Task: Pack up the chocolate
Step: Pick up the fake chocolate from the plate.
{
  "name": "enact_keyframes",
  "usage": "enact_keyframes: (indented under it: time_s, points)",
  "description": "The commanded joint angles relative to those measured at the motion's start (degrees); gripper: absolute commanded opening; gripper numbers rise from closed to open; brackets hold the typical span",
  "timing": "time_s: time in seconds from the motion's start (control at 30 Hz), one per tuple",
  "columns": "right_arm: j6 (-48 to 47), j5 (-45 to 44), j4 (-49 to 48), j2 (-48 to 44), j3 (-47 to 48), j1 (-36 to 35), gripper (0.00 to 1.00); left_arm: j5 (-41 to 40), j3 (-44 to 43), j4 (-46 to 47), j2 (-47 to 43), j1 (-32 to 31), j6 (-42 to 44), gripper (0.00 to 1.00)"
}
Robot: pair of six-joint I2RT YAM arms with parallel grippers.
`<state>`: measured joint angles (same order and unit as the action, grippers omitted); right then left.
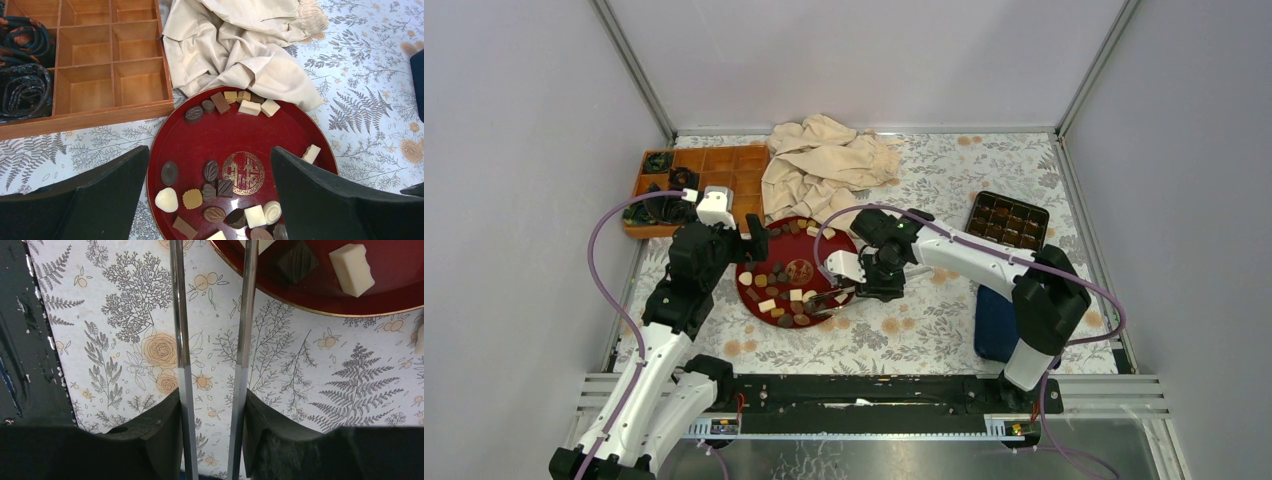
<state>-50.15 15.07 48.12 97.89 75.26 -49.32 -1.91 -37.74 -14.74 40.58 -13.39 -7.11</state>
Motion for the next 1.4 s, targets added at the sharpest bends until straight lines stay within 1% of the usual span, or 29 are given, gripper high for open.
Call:
enact_keyframes:
  time_s: [0.0,0.23,0.3,0.47,0.6,0.77,1.13,1.23,1.37]
  points:
    - [-0.9,-1.9,-0.1,0.9,3.0,-1.4,0.46,-0.3,0.4,2.9,-0.7,0.5,0.8,0.98]
    - [-0.3,-4.8,-0.7,-0.1,2.8,-1.5,0.42,-0.1,0.5,3.0,-0.9,0.5,0.8,0.98]
    - [-0.1,-5.7,-0.7,-0.7,2.5,-1.4,0.38,-0.1,0.5,3.0,-0.8,0.5,0.8,0.98]
    - [0.9,-5.4,-0.9,-1.9,1.8,-1.4,0.19,0.0,0.4,2.9,-1.0,0.5,0.8,0.98]
    - [1.9,-2.6,-0.6,-2.6,2.3,-0.5,0.0,-0.1,0.5,3.0,-1.0,0.5,0.8,0.98]
    - [3.6,4.3,1.1,-3.9,4.2,3.7,0.0,-0.2,0.4,3.0,-1.0,0.5,0.8,0.98]
    - [7.1,16.6,1.8,-6.0,3.0,12.0,0.0,-0.1,0.5,2.9,-1.1,0.5,0.8,0.98]
    - [7.8,21.0,2.5,-7.3,2.8,15.6,0.0,-0.2,0.5,2.9,-1.1,0.5,0.8,0.98]
    - [8.3,24.6,3.5,-9.9,1.0,21.1,0.0,-0.1,0.4,2.9,-1.2,0.5,0.8,0.98]
